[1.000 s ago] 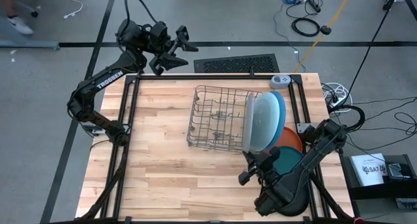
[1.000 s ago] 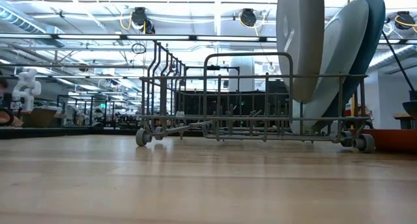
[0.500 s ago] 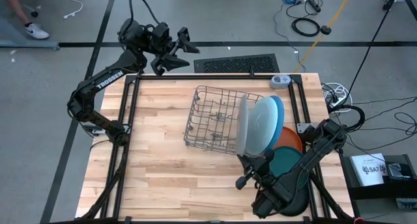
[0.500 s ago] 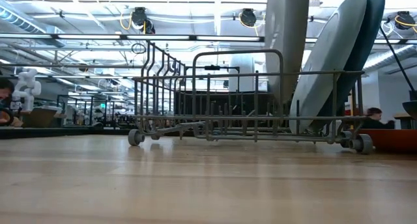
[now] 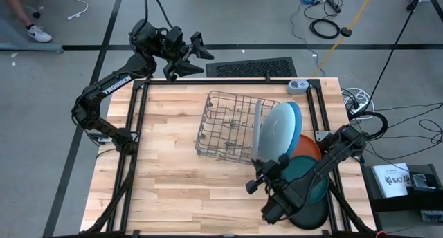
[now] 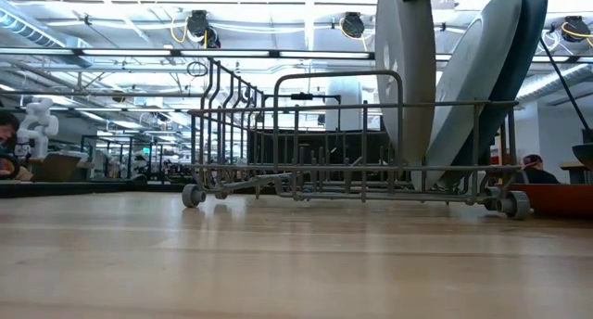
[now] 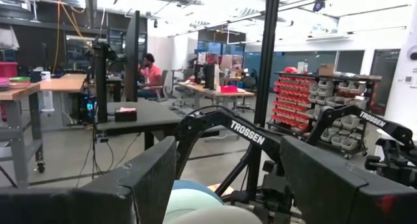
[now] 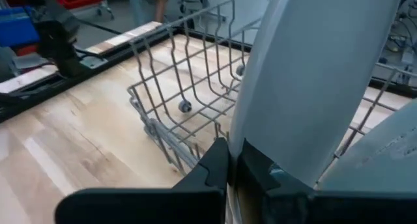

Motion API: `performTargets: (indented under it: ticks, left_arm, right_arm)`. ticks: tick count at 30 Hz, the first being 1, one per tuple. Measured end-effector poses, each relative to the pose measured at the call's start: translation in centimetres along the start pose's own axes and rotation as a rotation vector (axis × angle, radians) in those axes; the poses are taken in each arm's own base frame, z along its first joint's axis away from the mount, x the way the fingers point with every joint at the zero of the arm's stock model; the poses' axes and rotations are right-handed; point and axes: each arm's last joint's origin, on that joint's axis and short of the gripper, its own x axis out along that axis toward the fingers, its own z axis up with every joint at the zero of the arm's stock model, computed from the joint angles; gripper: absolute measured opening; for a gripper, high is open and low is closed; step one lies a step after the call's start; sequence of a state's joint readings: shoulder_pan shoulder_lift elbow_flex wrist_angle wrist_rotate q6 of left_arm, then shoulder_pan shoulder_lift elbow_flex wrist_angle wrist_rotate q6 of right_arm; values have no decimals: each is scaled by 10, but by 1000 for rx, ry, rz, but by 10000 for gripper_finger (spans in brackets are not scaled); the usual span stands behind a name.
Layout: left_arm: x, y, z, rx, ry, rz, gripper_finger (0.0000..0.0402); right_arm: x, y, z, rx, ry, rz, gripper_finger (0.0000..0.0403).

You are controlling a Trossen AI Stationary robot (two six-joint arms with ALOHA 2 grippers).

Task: Sort dishes
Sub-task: Put the gray plate into the dish rack

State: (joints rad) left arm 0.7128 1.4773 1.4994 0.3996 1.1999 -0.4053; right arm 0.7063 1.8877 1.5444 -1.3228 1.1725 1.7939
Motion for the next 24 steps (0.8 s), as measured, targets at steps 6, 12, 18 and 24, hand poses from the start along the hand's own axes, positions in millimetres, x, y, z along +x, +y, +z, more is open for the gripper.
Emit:
performTargets:
  ticks: [6, 12, 18, 24]
  left_arm:
    - [0, 0, 0, -2, 0, 0, 271]
    - [0, 0, 0, -5, 1, -2, 271]
    - [1, 0, -2, -18, 8, -2, 271]
    - [2, 0, -3, -26, 17, -20, 271]
  right_arm:
    - [14, -9, -10, 21, 40, -61, 3]
    - [21, -21, -26, 82, 41, -100, 13]
    - [21, -23, -28, 105, 61, -112, 47]
    - [20, -23, -27, 107, 56, -108, 72]
